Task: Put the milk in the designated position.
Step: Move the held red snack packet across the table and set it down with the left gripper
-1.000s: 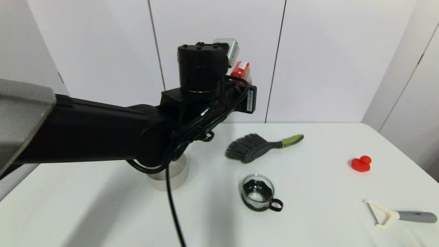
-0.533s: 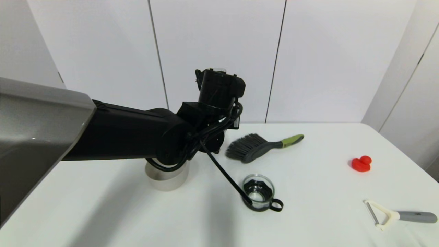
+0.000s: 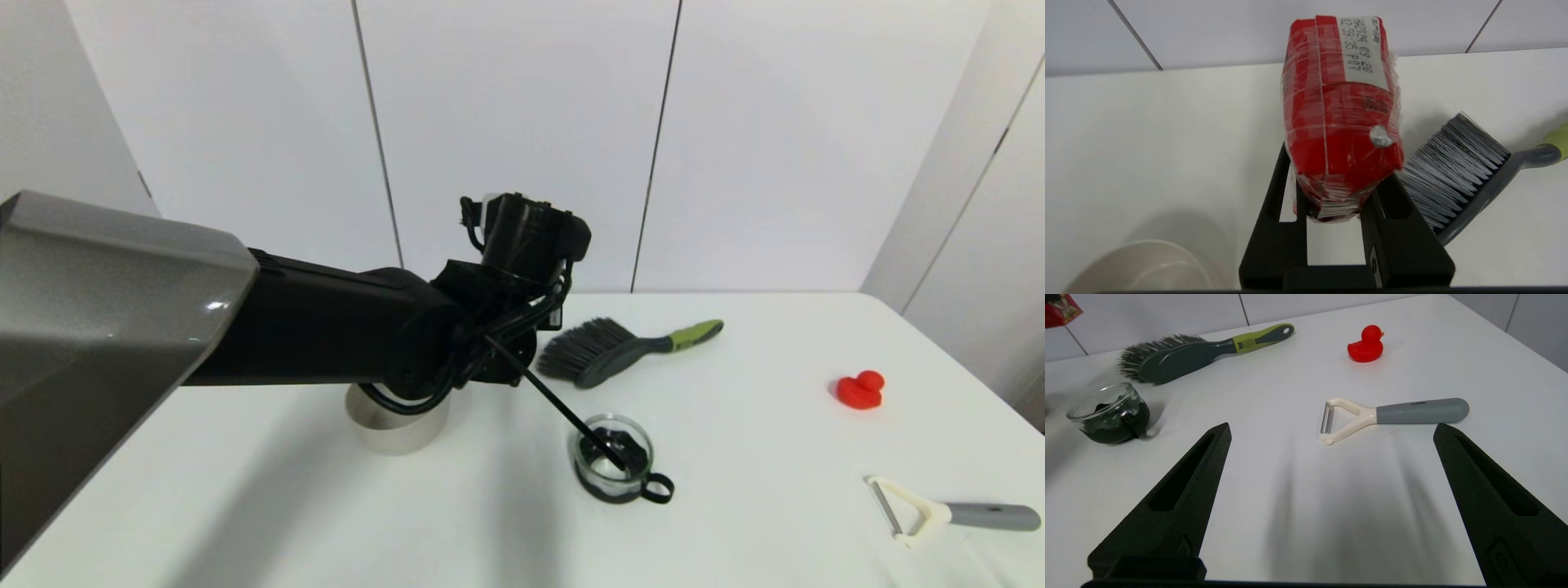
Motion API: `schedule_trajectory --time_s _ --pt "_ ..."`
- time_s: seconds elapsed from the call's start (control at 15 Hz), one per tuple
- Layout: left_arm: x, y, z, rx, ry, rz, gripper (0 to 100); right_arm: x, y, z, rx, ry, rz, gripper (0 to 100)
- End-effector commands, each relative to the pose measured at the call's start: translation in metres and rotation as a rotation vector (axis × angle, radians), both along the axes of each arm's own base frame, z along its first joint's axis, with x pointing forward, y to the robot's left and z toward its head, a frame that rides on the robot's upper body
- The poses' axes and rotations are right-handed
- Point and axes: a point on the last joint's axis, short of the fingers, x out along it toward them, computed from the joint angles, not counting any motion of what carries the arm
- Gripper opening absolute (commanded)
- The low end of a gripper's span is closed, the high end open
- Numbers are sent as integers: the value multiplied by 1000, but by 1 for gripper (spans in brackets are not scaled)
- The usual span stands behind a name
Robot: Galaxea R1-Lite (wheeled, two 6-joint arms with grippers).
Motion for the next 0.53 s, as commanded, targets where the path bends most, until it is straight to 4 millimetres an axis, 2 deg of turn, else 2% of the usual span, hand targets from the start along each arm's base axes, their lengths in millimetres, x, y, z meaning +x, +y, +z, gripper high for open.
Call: schedule_trajectory --time_s 0.07,0.53 --pt "5 -5 -20 -62 36 44 0 0 0 0 1 1 0 100" --pt "10 -1 -58 -35 50 99 0 0 0 0 1 1 0 100"
